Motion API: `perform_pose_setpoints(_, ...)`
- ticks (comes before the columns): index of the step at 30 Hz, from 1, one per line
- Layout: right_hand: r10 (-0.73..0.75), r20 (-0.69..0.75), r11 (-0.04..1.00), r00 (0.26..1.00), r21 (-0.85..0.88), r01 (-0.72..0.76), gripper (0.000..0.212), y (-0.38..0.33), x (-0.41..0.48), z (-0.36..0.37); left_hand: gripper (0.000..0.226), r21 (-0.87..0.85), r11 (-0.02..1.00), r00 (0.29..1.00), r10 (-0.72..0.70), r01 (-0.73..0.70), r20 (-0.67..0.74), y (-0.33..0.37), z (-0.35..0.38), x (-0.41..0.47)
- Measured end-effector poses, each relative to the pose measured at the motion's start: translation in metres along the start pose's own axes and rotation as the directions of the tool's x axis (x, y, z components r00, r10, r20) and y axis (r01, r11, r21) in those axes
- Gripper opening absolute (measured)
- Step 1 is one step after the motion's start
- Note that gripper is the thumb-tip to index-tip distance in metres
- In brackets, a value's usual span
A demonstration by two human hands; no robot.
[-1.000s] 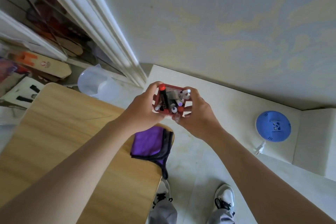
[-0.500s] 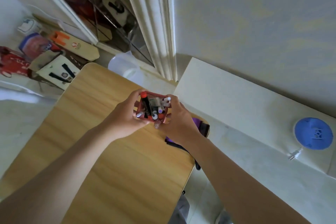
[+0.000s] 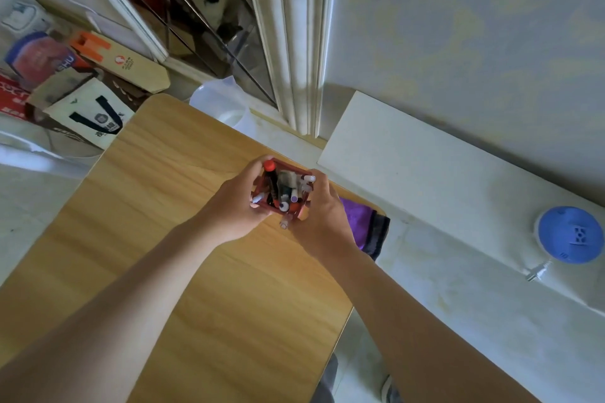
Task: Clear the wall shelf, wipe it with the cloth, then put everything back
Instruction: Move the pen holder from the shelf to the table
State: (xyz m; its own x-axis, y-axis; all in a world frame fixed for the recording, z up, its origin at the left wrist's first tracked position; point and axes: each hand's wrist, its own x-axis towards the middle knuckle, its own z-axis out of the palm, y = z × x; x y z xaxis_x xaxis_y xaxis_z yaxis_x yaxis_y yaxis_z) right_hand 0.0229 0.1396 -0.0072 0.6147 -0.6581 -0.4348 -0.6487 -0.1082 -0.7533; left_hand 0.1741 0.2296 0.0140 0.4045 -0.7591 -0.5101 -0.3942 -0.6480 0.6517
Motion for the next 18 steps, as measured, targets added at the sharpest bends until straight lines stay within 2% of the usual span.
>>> perform_pose_setpoints(3, 0.032, -0.031, 0.999, 0.999, -0.003, -0.032, 0.067, 0.003, 0.005, -0.002, 0.083, -0.007, 1.000, 1.000, 0.006, -0.006, 0.008, 0.004, 0.002, 0.008)
perform_pose_setpoints(7, 0.049, -0.049, 0.999, 0.998, 0.022, -0.048, 0.067, 0.006, 0.008, -0.004, 0.082, -0.004, 1.000, 1.000, 0.012, -0.011, 0.011, 0.008, 0.005, 0.013)
perform_pose_setpoints(15, 0.042, -0.011, 0.998, 0.999, 0.036, -0.041, 0.063, 0.012, 0.009, -0.005, 0.088, 0.044, 0.999, 1.000, -0.013, 0.013, 0.011, 0.014, 0.007, 0.013)
perform_pose_setpoints(18, 0.051, 0.015, 0.998, 0.999, 0.045, -0.052, 0.069, 0.015, 0.007, -0.010, 0.094, 0.061, 0.997, 0.999, -0.039, 0.038, 0.024, 0.016, 0.005, 0.013)
